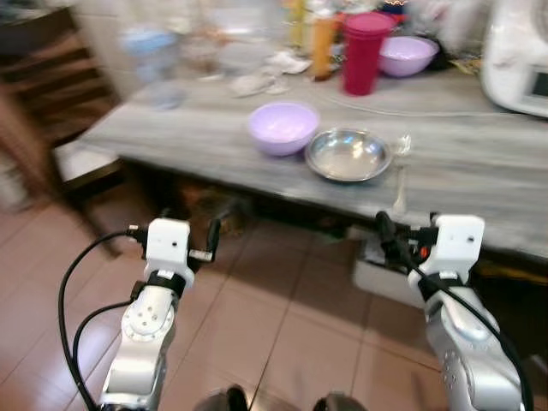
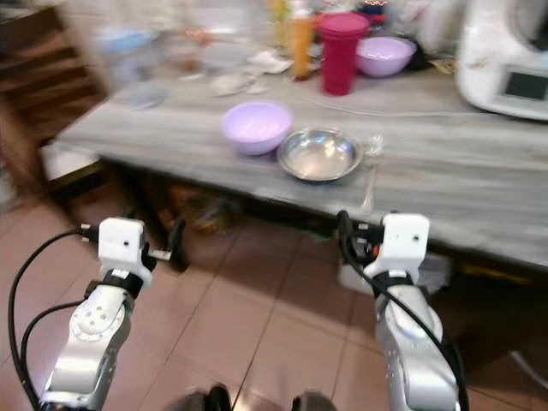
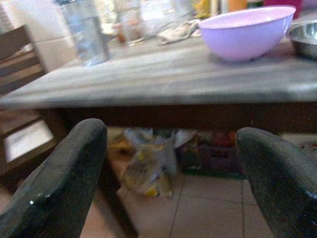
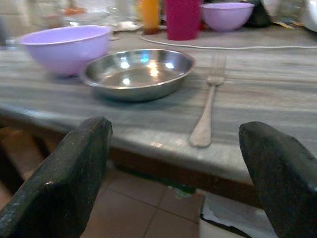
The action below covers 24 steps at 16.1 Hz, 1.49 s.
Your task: Setting the table
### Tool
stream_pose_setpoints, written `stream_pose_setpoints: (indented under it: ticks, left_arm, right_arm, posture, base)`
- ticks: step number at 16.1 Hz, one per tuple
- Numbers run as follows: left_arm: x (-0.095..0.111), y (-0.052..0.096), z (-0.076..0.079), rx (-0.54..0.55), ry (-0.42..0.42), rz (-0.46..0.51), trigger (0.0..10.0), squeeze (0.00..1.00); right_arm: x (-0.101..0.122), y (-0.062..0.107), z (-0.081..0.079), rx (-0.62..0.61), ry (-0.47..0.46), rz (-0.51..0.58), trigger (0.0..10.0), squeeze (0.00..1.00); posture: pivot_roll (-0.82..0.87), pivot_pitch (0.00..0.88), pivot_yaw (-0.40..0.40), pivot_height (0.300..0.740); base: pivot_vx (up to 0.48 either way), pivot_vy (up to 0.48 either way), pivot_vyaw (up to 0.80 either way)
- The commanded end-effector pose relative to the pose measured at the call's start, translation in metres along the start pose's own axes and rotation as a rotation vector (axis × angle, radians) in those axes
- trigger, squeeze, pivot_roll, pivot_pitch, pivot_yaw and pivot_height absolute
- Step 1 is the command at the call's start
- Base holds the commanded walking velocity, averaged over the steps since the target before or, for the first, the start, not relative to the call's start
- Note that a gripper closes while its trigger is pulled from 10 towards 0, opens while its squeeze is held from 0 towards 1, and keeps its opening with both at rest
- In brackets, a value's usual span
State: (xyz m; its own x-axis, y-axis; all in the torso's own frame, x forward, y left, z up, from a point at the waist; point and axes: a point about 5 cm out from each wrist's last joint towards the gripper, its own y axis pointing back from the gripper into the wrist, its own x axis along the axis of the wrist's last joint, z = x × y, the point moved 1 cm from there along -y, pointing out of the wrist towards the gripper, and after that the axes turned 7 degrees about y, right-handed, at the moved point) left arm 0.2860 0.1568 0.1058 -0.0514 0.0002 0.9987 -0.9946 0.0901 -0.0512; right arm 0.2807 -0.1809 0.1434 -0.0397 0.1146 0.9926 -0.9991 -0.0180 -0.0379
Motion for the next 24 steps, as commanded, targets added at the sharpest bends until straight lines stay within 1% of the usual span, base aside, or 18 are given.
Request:
stream_pose_setpoints:
  ticks: [1,5,8,10,11,12,13,14,15,16,18,20,21,22,23,24]
  left_arm:
    - [0.000,-0.002,-0.001,-0.004,-0.019,-0.010,10.0,0.00]
    - [0.000,-0.003,-0.001,-0.007,-0.021,-0.012,10.0,0.00]
    - [-0.001,-0.002,-0.001,-0.008,-0.025,-0.014,10.0,0.00]
    - [-0.001,-0.001,-0.001,-0.012,-0.025,-0.007,10.0,0.00]
    - [-0.001,-0.001,-0.001,-0.025,-0.034,0.003,10.0,0.00]
    - [-0.001,0.000,0.000,-0.039,-0.018,0.005,10.0,0.00]
    - [-0.001,0.001,0.001,-0.048,0.005,0.005,10.0,0.00]
    - [0.000,0.001,0.003,-0.056,0.007,0.008,10.0,0.00]
    - [0.001,0.001,0.004,-0.060,0.009,0.014,10.0,0.00]
    - [0.001,0.002,0.006,-0.068,0.012,0.018,10.0,0.00]
    - [0.000,0.004,0.008,-0.080,0.024,0.016,10.0,0.00]
    - [-0.003,0.007,0.005,-0.078,0.025,0.013,10.0,0.00]
    - [-0.011,0.013,-0.003,-0.054,0.022,-0.013,10.0,0.00]
    - [-0.017,0.019,-0.011,-0.036,0.024,-0.038,10.0,0.00]
    - [-0.022,0.024,-0.015,-0.023,0.019,-0.055,10.0,0.00]
    - [-0.025,0.030,-0.019,-0.013,0.013,-0.069,10.0,0.00]
  right_arm:
    - [-0.005,0.003,0.002,-0.012,-0.010,-0.019,10.0,0.00]
    - [-0.003,0.001,0.003,-0.015,-0.014,-0.008,10.0,0.00]
    - [-0.004,0.001,0.004,-0.044,-0.029,-0.006,10.0,0.00]
    - [-0.005,0.001,0.007,-0.056,-0.004,-0.018,10.0,0.00]
    - [-0.006,0.000,0.006,-0.053,0.025,-0.022,10.0,0.00]
    - [-0.007,0.000,0.005,-0.069,0.058,-0.025,10.0,0.00]
    - [-0.006,-0.001,0.003,-0.054,0.086,-0.005,10.0,0.00]
    - [-0.006,-0.001,0.000,-0.031,0.047,0.002,10.0,0.00]
    - [-0.005,-0.001,0.001,-0.047,0.044,0.007,10.0,0.00]
    - [-0.004,-0.002,-0.001,-0.041,0.067,0.018,10.0,0.00]
    - [-0.004,-0.001,-0.003,-0.023,0.068,0.007,10.0,0.00]
    - [-0.003,0.002,-0.004,-0.009,0.076,0.018,10.0,0.00]
    - [-0.007,0.008,-0.003,-0.024,0.026,0.018,10.0,0.00]
    - [-0.010,0.013,-0.003,-0.032,0.019,0.014,10.0,0.00]
    - [-0.012,0.016,-0.003,-0.036,0.003,0.013,10.0,0.00]
    - [-0.014,0.021,-0.004,-0.034,0.013,0.008,10.0,0.00]
  posture:
    - [-0.24,0.087,0.054,0.740]
    - [-0.24,0.082,0.055,0.740]
    - [-0.23,0.083,0.060,0.740]
    - [-0.23,0.084,0.061,0.740]
    - [-0.23,0.083,0.063,0.740]
    - [-0.23,0.084,0.063,0.740]
    - [-0.23,0.084,0.063,0.740]
    - [-0.23,0.084,0.063,0.740]
    - [-0.23,0.088,0.060,0.740]
    - [-0.23,0.090,0.059,0.740]
    - [-0.23,0.091,0.058,0.740]
    - [-0.23,0.091,0.057,0.740]
    - [-0.22,0.092,0.058,0.740]
    - [-0.22,0.094,0.057,0.740]
    - [-0.22,0.095,0.058,0.740]
    - [-0.22,0.097,0.058,0.740]
  base:
    - [-0.349,0.000,-0.63]
    - [-0.353,0.000,-0.70]
    - [-0.342,0.000,0.00]
    - [-0.247,0.000,0.00]
    - [0.000,0.000,0.00]
    - [0.000,0.000,0.00]
    - [0.000,0.000,0.00]
    - [0.000,0.000,0.00]
    - [0.000,0.000,0.00]
    - [0.000,0.000,0.00]
    - [0.000,0.000,0.00]
    - [0.000,0.000,0.00]
    - [0.000,0.000,0.00]
    - [0.000,0.000,0.00]
    - [0.000,0.000,0.00]
    - [0.000,0.000,0.00]
